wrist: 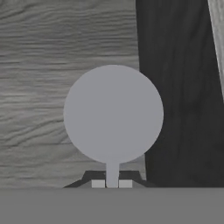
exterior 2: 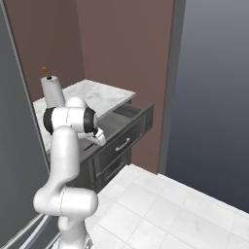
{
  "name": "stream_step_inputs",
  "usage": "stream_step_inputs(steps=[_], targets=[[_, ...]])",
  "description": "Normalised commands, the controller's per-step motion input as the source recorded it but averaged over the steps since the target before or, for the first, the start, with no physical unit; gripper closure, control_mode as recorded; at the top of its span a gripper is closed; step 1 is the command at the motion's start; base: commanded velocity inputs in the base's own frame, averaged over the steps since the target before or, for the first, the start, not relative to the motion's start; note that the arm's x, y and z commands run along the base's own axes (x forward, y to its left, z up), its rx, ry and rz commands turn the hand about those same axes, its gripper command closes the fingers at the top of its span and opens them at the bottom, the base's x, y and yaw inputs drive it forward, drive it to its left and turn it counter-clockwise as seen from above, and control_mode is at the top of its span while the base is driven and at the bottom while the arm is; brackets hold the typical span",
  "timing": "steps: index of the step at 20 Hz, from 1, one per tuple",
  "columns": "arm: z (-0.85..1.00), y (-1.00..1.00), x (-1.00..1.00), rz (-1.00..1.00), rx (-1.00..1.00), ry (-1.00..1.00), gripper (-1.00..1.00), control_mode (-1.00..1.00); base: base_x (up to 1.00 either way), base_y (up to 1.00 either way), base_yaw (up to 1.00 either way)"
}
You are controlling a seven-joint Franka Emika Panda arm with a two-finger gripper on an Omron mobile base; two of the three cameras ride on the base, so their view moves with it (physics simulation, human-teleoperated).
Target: Organize the utensils by type. Pick up the wooden spoons from the counter and place them in the open cabinet. Then pick up the metallic utensils from the counter and place them in the open drawer.
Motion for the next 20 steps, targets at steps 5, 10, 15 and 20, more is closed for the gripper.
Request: stream_step_inputs(steps=[5, 10, 15, 20], targets=[[-0.11, -0.14, 0.00, 0.00, -0.07, 0.00, 1.00, -1.00, 0.00, 0.00, 0.00], [-0.03, -0.38, 0.00, 0.00, -0.09, 0.00, 1.00, -1.00, 0.00, 0.00, 0.00], [-0.01, -0.45, -0.04, 0.00, -0.06, 0.00, 1.00, -1.00, 0.00, 0.00, 0.00], [0.00, -0.52, -0.13, 0.00, -0.04, 0.00, 1.00, -1.00, 0.00, 0.00, 0.00]])
